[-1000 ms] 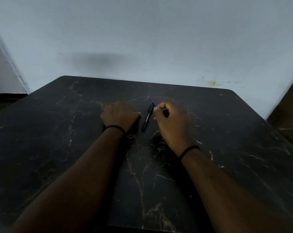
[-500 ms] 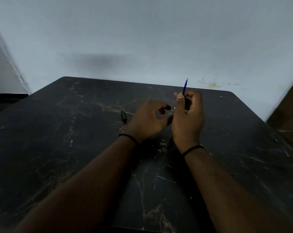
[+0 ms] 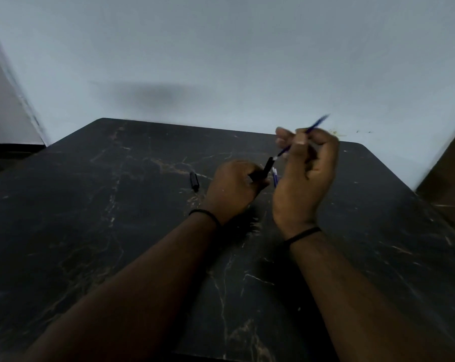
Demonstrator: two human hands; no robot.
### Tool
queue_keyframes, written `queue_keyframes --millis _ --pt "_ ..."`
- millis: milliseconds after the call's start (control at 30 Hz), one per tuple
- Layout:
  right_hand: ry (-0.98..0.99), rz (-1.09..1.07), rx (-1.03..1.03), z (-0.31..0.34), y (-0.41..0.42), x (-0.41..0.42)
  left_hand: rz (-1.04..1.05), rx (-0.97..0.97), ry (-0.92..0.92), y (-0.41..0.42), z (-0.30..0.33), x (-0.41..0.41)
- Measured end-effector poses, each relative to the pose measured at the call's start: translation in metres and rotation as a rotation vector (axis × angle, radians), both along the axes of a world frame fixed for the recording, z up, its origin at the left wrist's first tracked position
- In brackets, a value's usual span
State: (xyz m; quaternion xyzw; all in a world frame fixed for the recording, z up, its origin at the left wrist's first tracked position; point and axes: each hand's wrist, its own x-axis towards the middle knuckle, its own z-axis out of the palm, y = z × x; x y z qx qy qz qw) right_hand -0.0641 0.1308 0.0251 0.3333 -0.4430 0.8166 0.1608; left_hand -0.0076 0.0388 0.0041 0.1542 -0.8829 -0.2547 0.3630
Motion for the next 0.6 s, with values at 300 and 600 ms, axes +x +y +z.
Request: queue_keyframes --millis 300,600 --pt "0.007 -0.441 0.551 -0.025 0.003 -0.053 0.117 0.109 -0.003 -0.008 -0.004 -0.002" --pt "-0.155 -0.354 1.190 -0.040 0.003 -0.078 0.109 0.141 -0.001 -0.007 -0.004 -0.002"
